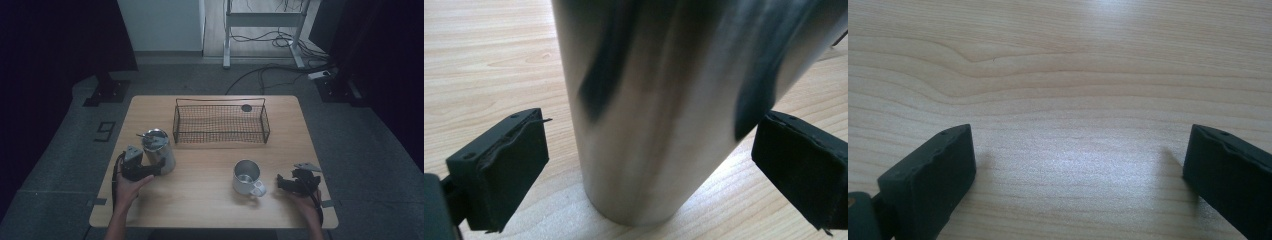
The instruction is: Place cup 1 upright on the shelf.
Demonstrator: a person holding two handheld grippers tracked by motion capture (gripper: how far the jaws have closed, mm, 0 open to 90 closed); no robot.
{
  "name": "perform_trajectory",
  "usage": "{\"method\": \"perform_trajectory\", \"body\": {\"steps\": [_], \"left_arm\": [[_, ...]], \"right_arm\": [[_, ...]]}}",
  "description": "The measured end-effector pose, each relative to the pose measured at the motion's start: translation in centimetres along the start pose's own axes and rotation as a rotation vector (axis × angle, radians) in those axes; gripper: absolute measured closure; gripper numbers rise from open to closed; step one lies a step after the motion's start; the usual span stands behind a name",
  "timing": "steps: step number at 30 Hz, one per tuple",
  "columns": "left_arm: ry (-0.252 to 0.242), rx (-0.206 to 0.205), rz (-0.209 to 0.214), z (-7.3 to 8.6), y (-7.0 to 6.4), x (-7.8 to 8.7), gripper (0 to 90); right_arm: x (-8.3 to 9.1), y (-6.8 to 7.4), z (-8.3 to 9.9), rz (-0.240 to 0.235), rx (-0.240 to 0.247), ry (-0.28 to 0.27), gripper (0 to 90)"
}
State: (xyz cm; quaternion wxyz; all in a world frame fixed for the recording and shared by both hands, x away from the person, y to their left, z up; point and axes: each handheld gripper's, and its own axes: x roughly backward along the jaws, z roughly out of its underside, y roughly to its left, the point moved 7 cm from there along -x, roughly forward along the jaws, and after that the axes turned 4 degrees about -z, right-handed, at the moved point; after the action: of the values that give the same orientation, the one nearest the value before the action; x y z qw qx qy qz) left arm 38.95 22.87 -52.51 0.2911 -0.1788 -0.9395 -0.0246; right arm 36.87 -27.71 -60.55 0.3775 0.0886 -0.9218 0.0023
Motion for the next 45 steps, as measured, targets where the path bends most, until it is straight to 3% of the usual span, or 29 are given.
{"method": "perform_trajectory", "body": {"steps": [20,33,45], "left_arm": [[0.022,-0.035,-0.041,-1.2,-0.8,-2.0,2.0],[-0.024,-0.034,-0.070,-1.6,-1.0,-3.1,1.6],[-0.017,-0.055,-0.082,-1.6,-1.0,-3.0,4.0]], "right_arm": [[0.0,0.0,0.0,0.000,0.000,0.000,0.3],[0.0,0.0,0.0,0.000,0.000,0.000,0.3],[0.0,0.0,0.0,0.001,0.000,0.000,0.3]]}}
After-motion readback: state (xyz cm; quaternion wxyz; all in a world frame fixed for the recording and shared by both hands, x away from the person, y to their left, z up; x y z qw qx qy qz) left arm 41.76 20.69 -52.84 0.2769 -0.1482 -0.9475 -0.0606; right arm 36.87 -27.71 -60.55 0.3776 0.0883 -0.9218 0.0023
